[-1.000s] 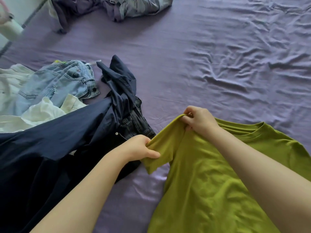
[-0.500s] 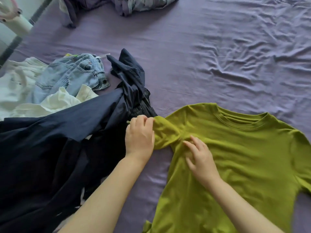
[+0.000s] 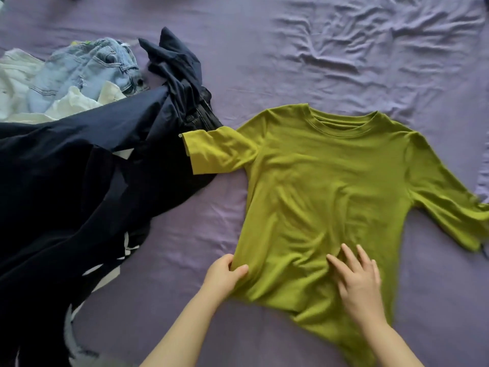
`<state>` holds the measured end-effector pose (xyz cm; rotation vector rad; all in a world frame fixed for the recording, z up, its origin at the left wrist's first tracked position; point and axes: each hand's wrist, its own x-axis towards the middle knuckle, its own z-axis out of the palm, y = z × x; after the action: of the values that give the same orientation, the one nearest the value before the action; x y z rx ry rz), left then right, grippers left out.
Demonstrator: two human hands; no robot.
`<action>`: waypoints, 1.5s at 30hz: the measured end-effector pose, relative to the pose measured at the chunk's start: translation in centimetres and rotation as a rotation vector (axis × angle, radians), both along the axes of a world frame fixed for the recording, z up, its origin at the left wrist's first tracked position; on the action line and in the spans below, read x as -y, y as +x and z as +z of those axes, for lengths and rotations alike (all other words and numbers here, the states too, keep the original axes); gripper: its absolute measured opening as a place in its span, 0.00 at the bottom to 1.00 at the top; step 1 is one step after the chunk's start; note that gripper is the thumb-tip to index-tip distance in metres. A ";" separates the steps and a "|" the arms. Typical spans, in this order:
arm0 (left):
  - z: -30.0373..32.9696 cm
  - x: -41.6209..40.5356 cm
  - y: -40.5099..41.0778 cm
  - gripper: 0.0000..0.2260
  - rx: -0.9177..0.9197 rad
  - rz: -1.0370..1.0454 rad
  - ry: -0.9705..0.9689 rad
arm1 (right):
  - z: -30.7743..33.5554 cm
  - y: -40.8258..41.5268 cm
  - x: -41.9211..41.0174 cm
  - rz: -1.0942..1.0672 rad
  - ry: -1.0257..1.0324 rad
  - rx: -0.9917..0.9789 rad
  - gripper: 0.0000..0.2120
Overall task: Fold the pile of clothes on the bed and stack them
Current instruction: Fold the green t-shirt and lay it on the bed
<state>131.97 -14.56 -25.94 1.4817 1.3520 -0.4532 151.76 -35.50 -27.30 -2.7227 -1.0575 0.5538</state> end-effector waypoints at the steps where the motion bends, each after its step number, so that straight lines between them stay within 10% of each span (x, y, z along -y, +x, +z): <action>1: 0.3 0.2 -0.4 0.08 -0.013 -0.024 0.022 | 0.2 0.1 1.1 -0.053 -0.003 -0.001 0.23; 10: 1.8 1.9 -2.9 0.04 0.073 -0.085 0.142 | 0.2 -4.5 8.0 -0.972 0.170 -0.427 0.29; 20: 3.6 3.1 -6.1 0.07 0.262 0.091 0.005 | 3.1 -7.7 14.0 -0.953 0.323 -0.445 0.12; 27: 2.3 4.3 -7.6 0.08 0.043 -0.011 0.015 | 2.4 -8.7 16.1 -0.882 0.156 -0.507 0.08; 40: 0.4 6.1 -11.0 0.21 -0.016 -0.053 0.426 | 0.8 -10.4 18.5 -1.028 0.406 -0.355 0.08; 45: 0.6 6.2 -12.3 0.12 0.214 0.180 0.106 | 0.5 -10.7 19.2 -1.217 0.483 -0.468 0.08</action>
<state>119.65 -20.75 -25.32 1.4337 1.3390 -0.1061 141.09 -54.65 -26.80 -2.0808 0.5353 0.5275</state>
